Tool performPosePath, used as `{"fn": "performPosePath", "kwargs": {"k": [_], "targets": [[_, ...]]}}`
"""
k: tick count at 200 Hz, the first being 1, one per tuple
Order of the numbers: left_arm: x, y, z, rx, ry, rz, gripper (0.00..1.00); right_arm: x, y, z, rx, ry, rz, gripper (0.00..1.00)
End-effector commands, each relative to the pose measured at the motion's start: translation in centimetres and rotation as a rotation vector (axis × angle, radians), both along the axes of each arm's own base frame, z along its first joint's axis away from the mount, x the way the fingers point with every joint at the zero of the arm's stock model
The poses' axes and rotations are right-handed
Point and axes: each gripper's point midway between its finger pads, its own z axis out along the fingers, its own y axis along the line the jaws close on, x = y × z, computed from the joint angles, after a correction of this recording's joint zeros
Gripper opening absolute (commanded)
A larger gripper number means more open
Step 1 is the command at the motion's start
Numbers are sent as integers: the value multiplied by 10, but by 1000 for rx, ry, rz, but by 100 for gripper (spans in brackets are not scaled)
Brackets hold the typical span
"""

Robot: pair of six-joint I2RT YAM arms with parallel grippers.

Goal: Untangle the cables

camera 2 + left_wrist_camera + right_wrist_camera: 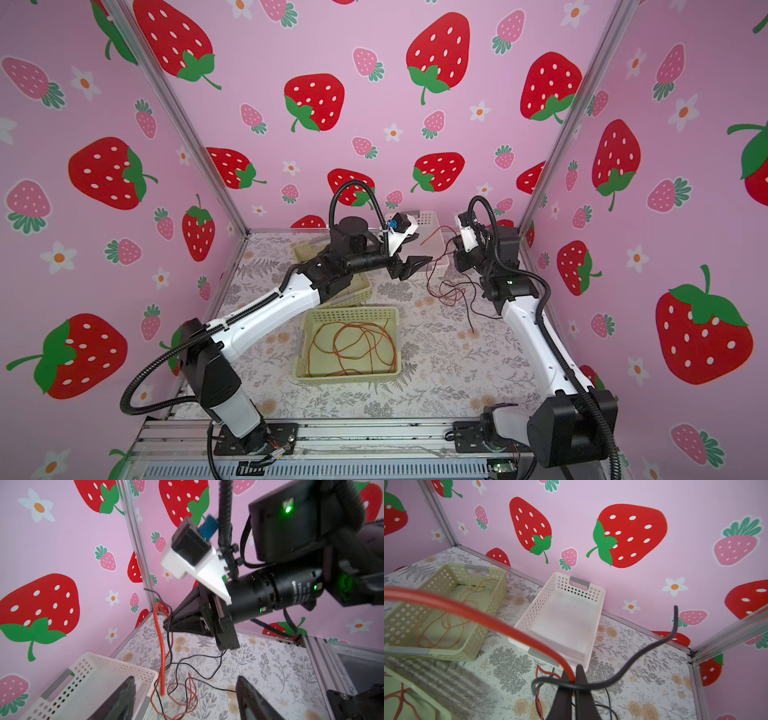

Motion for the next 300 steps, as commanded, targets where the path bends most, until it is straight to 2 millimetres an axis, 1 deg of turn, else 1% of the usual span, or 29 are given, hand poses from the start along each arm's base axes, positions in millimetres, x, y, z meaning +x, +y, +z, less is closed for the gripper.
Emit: {"fn": "performPosePath", "kwargs": {"k": [1, 21, 33, 51, 59, 70, 106, 120, 138, 151, 155, 162, 167, 171, 183, 188, 197, 206, 227, 243, 266, 280, 281, 284, 300], "targets": [[0, -10, 37, -119, -33, -42, 77, -24, 18, 9, 24, -56, 133, 0], [3, -18, 40, -165, -7, -62, 77, -36, 27, 9, 45, -67, 195, 0], [9, -22, 37, -175, 13, -56, 76, -42, 32, 9, 57, -72, 224, 0], [15, -26, 35, -188, 35, -60, 73, -49, 35, 8, 71, -81, 253, 0], [16, -26, 35, -188, 42, -62, 70, -52, 36, 8, 77, -85, 263, 0], [17, -28, 34, -181, 53, -69, 63, -55, 38, 8, 76, -89, 275, 0], [15, -30, 32, -165, 60, -91, 39, -56, 38, 7, 71, -90, 269, 0], [16, -32, 27, -155, 73, -95, 29, -57, 38, 9, 76, -100, 269, 0], [16, -36, 22, -146, 88, -115, 19, -56, 38, 10, 78, -105, 265, 0], [16, -38, 22, -147, 90, -126, 7, -54, 38, 9, 79, -101, 258, 0], [15, -38, 23, -149, 89, -128, 0, -54, 37, 8, 79, -98, 253, 0], [17, -38, 25, -156, 85, -127, 0, -53, 36, 6, 78, -93, 245, 0], [17, -38, 28, -161, 81, -125, 0, -52, 35, 4, 78, -86, 236, 3], [17, -38, 29, -163, 77, -119, 0, -51, 34, 2, 81, -80, 227, 8], [21, -36, 36, -170, 55, -98, 0, -49, 29, -3, 85, -65, 192, 28], [24, -34, 39, -174, 46, -82, 0, -48, 26, -7, 86, -58, 175, 34], [26, -32, 47, -185, 31, -67, 0, -44, 17, -12, 97, -42, 118, 43], [30, -29, 54, -196, 18, -49, 0, -43, 8, -20, 113, -27, 77, 48], [31, -26, 72, -227, -17, -37, 0, -50, -5, -39, 174, 1, 29, 50], [30, -25, 84, -249, -33, -33, 0, -59, -6, -57, 202, 23, 27, 51], [28, -21, 97, -272, -67, -18, 0, -69, -5, -90, 240, 72, 25, 51], [27, -19, 105, -276, -87, -8, 0, -69, -8, -108, 248, 121, -4, 51], [27, -18, 106, -276, -89, -7, 0, -69, -8, -109, 247, 125, -4, 53], [28, -18, 107, -276, -95, -4, 0, -69, -8, -113, 245, 135, -4, 55], [26, -15, 116, -278, -122, 3, 0, -67, -10, -126, 243, 170, -35, 57]]}}
